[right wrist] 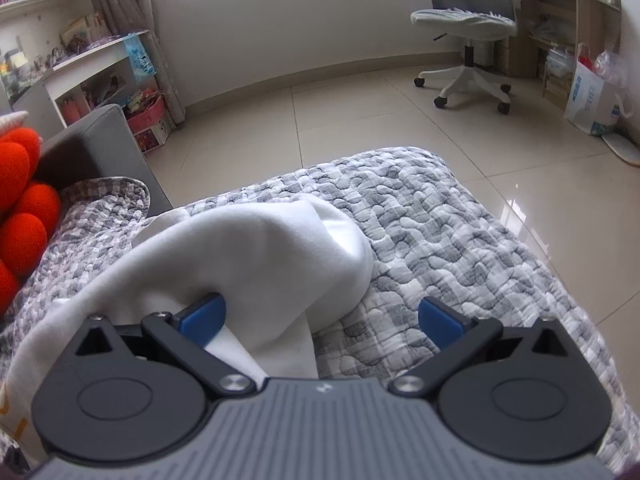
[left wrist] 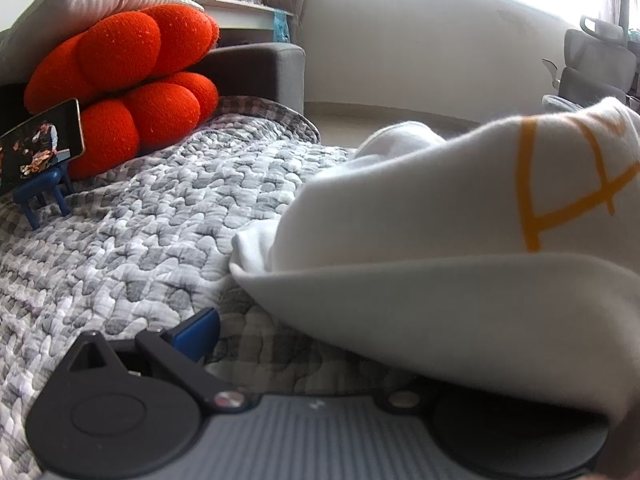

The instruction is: Fold clothes

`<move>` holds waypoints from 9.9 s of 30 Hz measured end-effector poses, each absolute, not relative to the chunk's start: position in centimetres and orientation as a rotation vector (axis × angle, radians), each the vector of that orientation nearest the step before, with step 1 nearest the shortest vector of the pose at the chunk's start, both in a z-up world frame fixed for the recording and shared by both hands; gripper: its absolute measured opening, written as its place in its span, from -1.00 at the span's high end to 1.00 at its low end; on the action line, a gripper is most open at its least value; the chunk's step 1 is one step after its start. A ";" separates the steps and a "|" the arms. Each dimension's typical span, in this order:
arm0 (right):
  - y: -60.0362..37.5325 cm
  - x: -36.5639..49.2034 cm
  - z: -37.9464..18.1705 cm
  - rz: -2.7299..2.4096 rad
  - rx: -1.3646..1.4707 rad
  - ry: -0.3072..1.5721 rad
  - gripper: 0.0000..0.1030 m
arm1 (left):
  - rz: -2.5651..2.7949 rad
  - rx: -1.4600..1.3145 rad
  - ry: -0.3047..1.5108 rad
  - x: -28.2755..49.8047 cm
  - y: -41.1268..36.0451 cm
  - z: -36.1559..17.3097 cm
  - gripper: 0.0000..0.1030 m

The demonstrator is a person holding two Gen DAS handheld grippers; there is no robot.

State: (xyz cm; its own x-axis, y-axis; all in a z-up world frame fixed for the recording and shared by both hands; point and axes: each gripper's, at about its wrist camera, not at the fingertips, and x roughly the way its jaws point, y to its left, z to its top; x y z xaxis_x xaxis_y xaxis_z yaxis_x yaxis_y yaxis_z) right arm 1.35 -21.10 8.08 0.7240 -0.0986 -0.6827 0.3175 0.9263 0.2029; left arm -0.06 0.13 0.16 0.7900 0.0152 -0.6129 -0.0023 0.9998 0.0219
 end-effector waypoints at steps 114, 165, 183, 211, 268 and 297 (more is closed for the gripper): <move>-17.0 0.2 7.9 0.124 0.131 0.734 -0.27 | 0.001 -0.277 0.988 -1.7 5.4 4.8 -0.99; -22.9 -0.9 9.4 -0.275 0.256 0.518 0.90 | -0.055 -0.278 0.969 -1.4 5.1 5.2 -0.60; -20.2 -4.9 12.8 0.216 0.388 0.389 0.86 | 0.263 -0.205 0.565 -1.5 12.6 11.3 1.00; -19.3 -5.2 12.6 0.615 0.116 0.479 -0.11 | -0.061 -0.152 0.879 1.0 9.7 7.3 -0.35; -22.8 -2.1 12.3 -0.261 0.182 0.250 0.81 | 0.041 -0.082 0.617 0.2 11.4 10.7 0.98; -24.5 0.1 10.9 -0.139 0.287 0.439 0.19 | -0.058 -0.150 0.860 3.8 10.5 5.7 -0.07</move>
